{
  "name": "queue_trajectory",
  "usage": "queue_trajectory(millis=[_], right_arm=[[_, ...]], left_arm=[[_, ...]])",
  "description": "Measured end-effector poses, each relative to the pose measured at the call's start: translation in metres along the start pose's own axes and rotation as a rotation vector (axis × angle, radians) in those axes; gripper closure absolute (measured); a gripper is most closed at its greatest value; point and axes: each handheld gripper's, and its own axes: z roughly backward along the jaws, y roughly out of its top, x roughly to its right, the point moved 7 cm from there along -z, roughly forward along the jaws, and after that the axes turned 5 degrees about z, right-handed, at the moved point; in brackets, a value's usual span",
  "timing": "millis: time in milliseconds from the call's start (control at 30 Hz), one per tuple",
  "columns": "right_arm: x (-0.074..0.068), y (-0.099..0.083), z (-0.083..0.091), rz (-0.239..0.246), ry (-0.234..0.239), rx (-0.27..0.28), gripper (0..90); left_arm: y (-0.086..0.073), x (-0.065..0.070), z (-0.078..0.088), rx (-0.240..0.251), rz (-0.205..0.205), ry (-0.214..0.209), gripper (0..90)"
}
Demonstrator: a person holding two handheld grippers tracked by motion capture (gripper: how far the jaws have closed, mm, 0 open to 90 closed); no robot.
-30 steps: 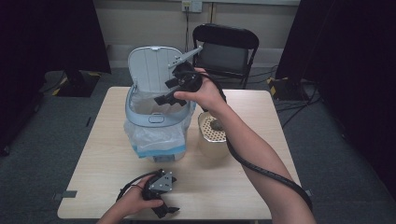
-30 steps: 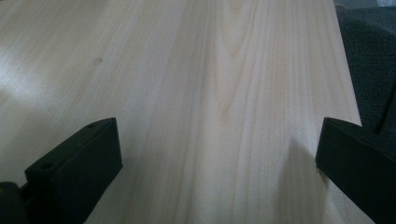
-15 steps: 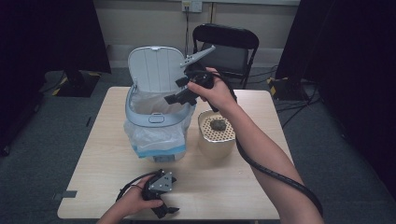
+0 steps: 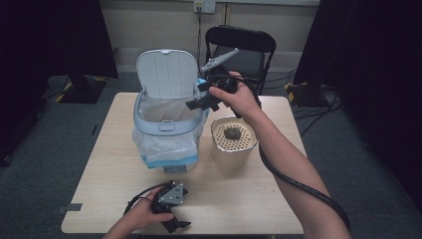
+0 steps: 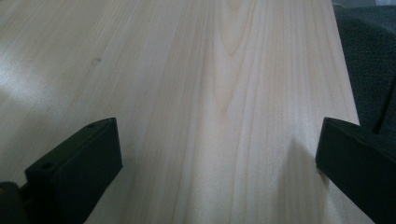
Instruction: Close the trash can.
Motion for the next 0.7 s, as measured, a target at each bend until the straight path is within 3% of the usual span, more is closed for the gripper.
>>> queue_trajectory(millis=[400,700], right_arm=[[0.029,-0.003,-0.003,-0.028,-0.035,0.008,14.3],[0.043,0.005,-0.016,-0.018,-0.043,0.031,14.3]], left_arm=[[0.000,0.000,0.000,0.001,0.001,0.000,0.0],[0.000,0.000,0.000,0.000,0.002,0.001,0.0]])
